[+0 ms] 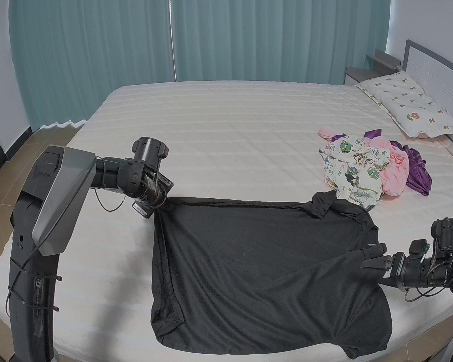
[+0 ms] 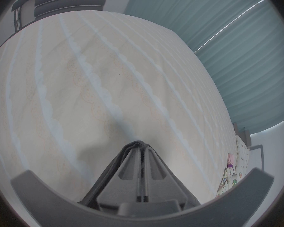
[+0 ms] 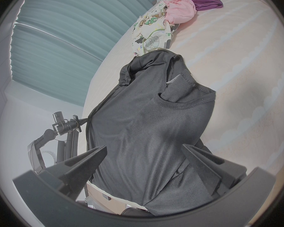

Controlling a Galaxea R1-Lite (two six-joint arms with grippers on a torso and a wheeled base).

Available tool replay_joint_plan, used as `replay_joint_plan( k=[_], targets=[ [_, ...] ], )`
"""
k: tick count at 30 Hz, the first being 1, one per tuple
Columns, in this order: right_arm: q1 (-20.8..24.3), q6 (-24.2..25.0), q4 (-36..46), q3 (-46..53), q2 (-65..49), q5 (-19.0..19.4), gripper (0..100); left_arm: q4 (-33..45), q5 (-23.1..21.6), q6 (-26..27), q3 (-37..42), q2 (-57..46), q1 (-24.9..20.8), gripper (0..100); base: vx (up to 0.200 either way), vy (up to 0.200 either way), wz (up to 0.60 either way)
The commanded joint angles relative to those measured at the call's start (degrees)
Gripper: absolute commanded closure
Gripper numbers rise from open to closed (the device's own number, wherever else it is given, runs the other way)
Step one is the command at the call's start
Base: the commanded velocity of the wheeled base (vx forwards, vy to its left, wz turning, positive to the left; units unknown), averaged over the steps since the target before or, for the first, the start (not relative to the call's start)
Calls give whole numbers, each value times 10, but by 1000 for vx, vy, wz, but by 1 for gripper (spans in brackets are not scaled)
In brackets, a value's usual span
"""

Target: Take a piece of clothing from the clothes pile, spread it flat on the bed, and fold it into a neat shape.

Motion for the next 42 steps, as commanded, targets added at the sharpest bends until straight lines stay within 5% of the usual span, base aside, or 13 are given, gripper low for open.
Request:
replay_joint_plan(
  k=[1,2,3,15,20,25,37,42],
  targets=[
    [0,0,0,0,2,0,0,0,1,0,-5,9,8,100,0,0,0],
    [0,0,0,0,3,0,0,0,1,1,-5,9,9,100,0,0,0],
    [0,0,0,0,3,0,0,-1,1,0,-5,9,9,0,0,0,0],
    [0,-1,-1,4,-1,0,0,37,-39,0,28,-42,30,0,0,0,0],
    [0,-1,-1,4,-5,0,0,27,-98,4,115,-118,50,0,0,0,0],
    [1,-1,-1,5,-5,0,0,22,-115,90,269,-207,58,0,0,0,0],
    [9,-1,-1,10,-14,-1,0,-83,-100,101,524,-318,-17,0,0,0,0],
    [9,-1,-5,13,-20,-1,0,-93,-47,101,571,-318,-89,0,0,0,0]
  ],
)
